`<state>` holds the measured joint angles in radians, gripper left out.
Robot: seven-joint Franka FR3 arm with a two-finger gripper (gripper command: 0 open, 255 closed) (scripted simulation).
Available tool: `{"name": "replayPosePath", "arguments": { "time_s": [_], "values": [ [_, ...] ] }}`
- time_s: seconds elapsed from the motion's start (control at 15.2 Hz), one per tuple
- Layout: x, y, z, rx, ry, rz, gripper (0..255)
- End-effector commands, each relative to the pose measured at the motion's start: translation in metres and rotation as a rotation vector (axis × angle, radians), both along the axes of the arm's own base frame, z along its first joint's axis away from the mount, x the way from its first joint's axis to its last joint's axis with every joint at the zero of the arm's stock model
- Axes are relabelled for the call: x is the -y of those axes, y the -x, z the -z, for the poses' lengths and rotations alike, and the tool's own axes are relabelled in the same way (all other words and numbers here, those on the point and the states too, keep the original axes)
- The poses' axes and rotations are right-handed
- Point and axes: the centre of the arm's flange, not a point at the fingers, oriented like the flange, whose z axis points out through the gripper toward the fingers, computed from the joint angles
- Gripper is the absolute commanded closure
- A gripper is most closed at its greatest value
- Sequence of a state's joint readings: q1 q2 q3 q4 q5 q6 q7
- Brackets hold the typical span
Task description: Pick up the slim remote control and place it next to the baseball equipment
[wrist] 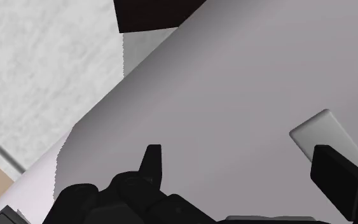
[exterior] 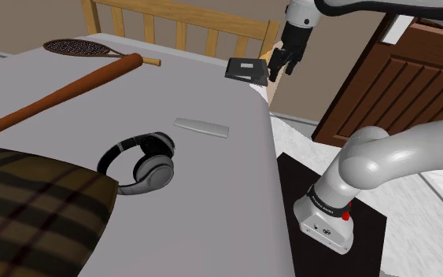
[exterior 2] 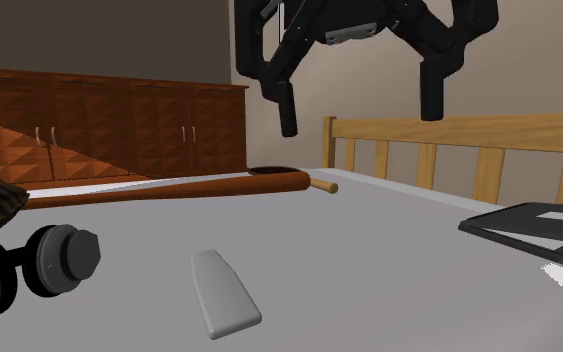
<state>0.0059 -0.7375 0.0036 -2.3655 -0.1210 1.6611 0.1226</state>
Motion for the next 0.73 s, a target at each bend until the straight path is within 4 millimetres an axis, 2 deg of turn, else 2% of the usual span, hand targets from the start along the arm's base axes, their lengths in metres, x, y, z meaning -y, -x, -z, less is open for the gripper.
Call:
{"name": "replayPosePath", "arguments": {
  "time_s": [0.0,0.66],
  "values": [
    [0.0,0.0,0.0,0.0,0.0,0.0,0],
    [-0.049,-0.087,0.081,-0.034,-0.04,-0.296,0]
  ]
}}
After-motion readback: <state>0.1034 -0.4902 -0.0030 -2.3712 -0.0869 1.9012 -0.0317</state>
